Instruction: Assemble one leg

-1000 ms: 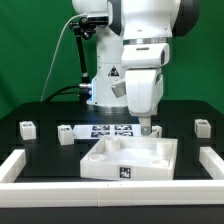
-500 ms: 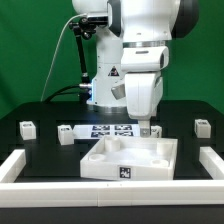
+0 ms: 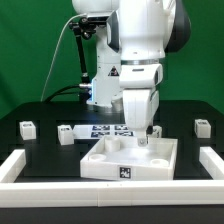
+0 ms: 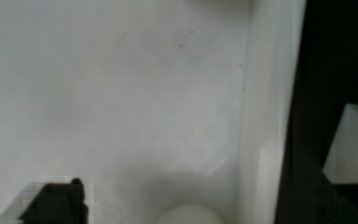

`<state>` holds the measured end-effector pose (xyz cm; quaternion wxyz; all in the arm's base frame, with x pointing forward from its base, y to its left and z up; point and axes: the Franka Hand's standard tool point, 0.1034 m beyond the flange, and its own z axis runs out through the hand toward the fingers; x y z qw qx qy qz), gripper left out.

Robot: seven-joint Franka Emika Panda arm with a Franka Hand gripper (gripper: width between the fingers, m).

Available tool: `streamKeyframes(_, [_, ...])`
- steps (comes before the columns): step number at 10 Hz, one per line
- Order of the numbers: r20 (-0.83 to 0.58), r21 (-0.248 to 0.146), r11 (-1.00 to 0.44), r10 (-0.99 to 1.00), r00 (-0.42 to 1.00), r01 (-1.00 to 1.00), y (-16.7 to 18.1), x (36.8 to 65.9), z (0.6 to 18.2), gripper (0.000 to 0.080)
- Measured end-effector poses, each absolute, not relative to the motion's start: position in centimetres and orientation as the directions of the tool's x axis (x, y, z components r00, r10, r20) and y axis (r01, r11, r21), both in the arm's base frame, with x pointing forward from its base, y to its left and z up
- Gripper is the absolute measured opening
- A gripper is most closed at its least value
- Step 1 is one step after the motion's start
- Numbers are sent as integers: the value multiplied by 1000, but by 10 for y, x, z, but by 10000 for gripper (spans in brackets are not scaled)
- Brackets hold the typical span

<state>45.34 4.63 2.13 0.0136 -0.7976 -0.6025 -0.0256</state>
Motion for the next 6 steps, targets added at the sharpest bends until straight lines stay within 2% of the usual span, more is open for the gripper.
streamKeyframes(6, [55, -13, -286, 957, 286, 958, 48, 448, 9, 650])
